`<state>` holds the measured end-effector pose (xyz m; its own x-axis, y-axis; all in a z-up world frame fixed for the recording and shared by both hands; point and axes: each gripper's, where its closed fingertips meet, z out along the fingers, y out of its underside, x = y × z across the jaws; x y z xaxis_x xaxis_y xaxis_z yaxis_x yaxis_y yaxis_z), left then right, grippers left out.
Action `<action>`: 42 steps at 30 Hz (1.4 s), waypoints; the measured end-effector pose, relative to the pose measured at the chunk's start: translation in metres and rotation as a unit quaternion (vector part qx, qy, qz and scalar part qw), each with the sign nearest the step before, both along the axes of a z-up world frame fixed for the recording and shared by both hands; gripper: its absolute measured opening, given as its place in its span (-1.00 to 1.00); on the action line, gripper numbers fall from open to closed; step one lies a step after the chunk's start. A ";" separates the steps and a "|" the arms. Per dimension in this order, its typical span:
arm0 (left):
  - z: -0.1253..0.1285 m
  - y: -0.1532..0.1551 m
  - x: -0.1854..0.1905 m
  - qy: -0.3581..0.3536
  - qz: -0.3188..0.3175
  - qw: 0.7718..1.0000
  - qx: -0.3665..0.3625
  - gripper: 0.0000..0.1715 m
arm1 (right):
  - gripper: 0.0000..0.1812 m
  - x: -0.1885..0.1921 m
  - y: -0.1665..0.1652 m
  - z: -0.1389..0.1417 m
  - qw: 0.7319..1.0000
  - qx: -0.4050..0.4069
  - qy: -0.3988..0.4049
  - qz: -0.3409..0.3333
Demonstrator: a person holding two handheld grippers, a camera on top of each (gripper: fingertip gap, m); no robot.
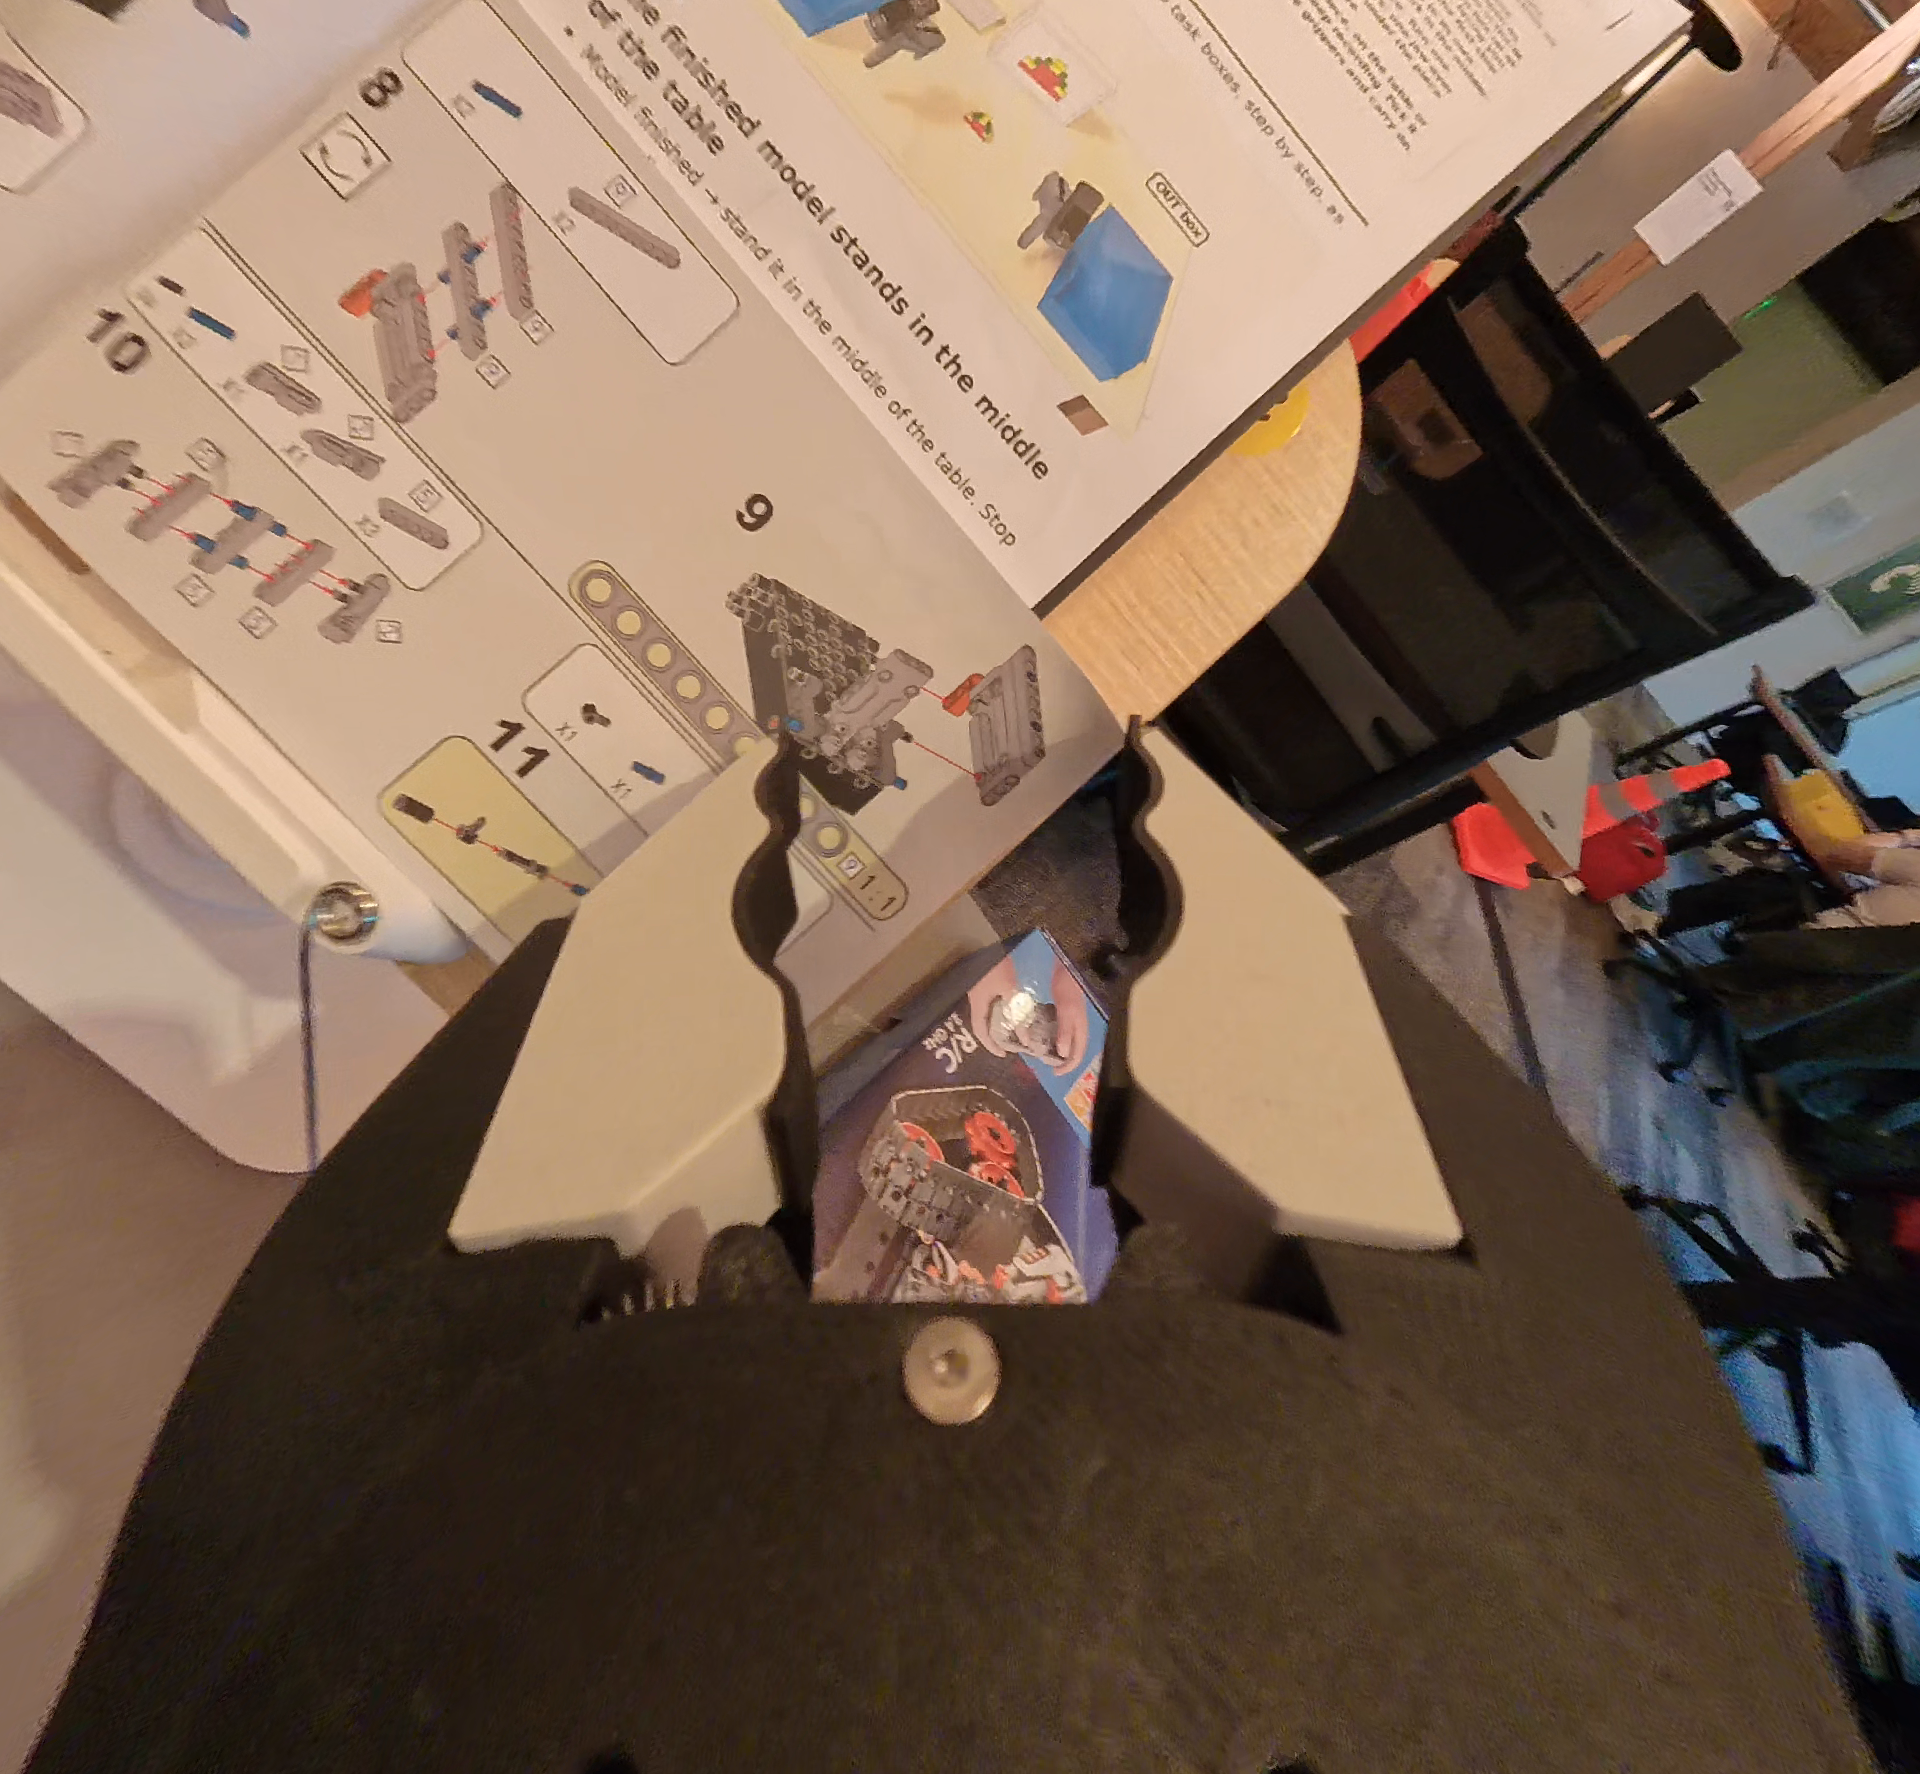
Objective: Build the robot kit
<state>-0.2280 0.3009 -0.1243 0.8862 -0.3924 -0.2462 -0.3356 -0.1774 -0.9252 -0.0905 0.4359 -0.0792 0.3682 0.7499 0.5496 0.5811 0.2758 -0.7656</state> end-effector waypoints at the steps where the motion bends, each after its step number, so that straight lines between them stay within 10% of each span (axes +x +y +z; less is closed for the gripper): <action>1: 0.000 0.000 0.000 -0.001 0.000 1.000 0.000 -0.71 | -0.28 -0.001 -0.003 0.001 1.000 -0.008 0.007 0.008; 11: 0.003 -0.001 0.004 0.007 0.000 1.000 0.009 -0.71 | -0.47 0.009 -0.030 0.013 0.979 -0.122 0.141 0.088; 27: 0.005 -0.006 0.027 0.064 -0.013 0.998 0.016 -0.71 | -0.52 0.035 -0.033 -0.048 0.964 -0.222 0.142 0.018; 42: 0.001 -0.005 0.033 0.072 -0.020 0.997 0.013 -0.70 | -0.66 0.033 -0.051 -0.057 0.980 -0.151 0.131 0.003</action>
<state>-0.1950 0.2963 -0.1231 0.8250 -0.4178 -0.3805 -0.4717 -0.1384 -0.8708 -0.0573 0.3851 -0.1359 0.4626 0.8662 0.1887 0.3525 0.0156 -0.9357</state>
